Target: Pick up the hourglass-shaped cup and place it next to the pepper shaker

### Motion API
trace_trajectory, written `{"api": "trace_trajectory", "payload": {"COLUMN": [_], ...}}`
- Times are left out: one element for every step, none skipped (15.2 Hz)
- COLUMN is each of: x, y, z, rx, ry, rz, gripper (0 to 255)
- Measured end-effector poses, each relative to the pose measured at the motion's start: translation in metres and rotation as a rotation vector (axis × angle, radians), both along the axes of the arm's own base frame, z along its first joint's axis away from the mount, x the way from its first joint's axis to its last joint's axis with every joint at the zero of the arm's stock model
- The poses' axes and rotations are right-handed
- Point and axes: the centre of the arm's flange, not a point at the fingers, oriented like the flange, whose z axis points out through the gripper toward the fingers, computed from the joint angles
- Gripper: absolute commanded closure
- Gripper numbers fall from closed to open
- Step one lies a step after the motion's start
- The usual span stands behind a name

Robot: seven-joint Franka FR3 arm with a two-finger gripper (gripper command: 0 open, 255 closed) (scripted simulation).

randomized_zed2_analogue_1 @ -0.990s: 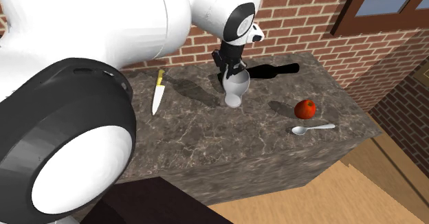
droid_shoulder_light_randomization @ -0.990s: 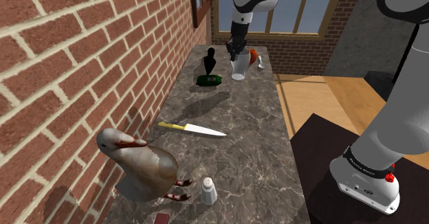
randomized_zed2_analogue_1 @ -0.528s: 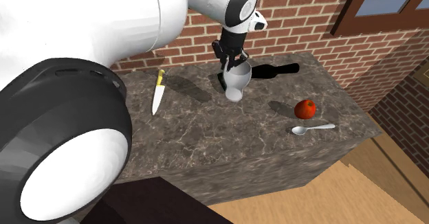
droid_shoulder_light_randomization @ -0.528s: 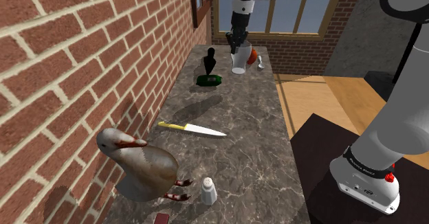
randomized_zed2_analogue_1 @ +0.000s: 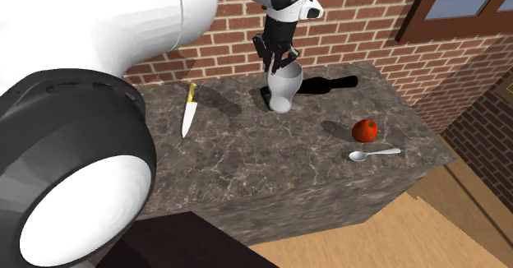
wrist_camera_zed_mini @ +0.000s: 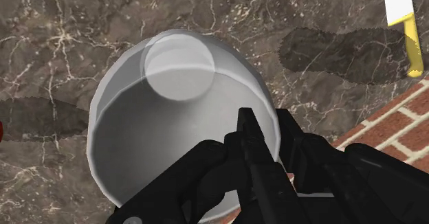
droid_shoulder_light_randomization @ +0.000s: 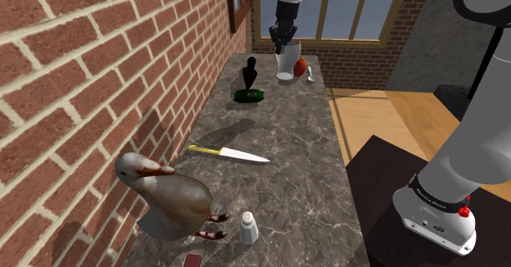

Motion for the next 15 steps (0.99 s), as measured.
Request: {"api": "trace_trajectory", "payload": {"x": [0.0,0.0,0.0,-0.001,-0.001,-0.001,-0.002,0.0,-0.002,-0.001,0.0,0.0,-0.005,-0.009,-0.015], "y": [-0.001,-0.001,-0.001,0.0,0.0,-0.001,-0.001,-0.001,-0.001,0.0,0.001,-0.001,0.004,0.012,0.02], "z": [0.006,0.011,0.016,0.021,0.027,0.032,0.037,0.042,0.047,0.053,0.058,0.063,0.066,0.069,0.068], "rx": [0.0,0.0,0.0,0.0,0.0,0.0,0.0,0.0,0.0,0.0,0.0,0.0,0.0,0.0,0.0], "ry": [0.0,0.0,0.0,0.0,0.0,0.0,0.0,0.0,0.0,0.0,0.0,0.0,0.0,0.0,0.0], "rz": [0.0,0.0,0.0,0.0,0.0,0.0,0.0,0.0,0.0,0.0,0.0,0.0,0.0,0.0,0.001], "gripper": [255,255,255,255,255,255,255,255,255,255,255,255,255,255,255]}}
